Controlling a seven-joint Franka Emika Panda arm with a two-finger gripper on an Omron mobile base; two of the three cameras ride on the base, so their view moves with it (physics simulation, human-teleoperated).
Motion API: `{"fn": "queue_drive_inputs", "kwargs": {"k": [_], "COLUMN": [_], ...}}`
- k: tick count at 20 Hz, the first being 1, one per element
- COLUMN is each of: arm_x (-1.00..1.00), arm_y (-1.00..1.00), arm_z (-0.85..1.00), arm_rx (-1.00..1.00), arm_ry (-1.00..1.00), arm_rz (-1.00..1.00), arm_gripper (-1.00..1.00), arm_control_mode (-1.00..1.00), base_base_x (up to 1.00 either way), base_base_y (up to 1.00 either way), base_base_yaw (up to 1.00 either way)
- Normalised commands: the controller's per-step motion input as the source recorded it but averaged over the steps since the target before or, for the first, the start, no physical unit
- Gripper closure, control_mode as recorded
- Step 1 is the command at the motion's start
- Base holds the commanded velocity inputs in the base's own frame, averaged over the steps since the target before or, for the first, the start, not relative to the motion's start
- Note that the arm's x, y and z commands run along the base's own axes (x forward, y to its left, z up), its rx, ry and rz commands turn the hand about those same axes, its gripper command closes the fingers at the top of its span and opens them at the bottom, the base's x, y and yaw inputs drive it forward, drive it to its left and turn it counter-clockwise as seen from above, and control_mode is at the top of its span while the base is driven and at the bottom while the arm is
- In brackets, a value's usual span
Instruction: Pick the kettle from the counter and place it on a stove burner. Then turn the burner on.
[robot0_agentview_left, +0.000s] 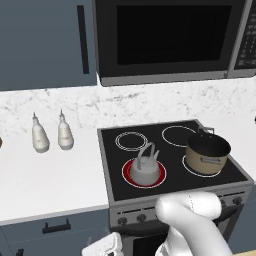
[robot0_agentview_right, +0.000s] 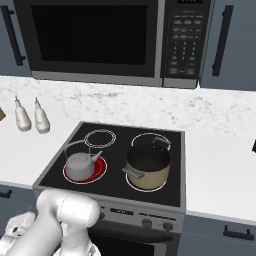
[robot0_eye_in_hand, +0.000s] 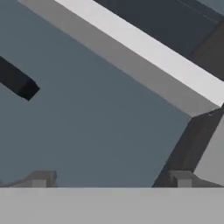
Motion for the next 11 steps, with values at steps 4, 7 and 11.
{"fn": "queue_drive_inputs", "kwargs": {"k": [4,7,11], "arm_x": [0.00,0.00,-0.31], "arm_y": [1.00,1.00,0.98], "arm_z": [0.00,0.00,0.17], "arm_rx": [0.00,0.00,-0.03], "arm_ry": [0.57,0.51,0.30], "arm_rz": [0.42,0.42,0.37], "arm_gripper": [-1.00,-1.00,-1.00], "arm_control_mode": [-1.00,-1.00,-1.00], "base_base_x": [0.00,0.00,0.00], "base_base_y": [0.00,0.00,0.00], "base_base_yaw": [0.00,0.00,0.00]}}
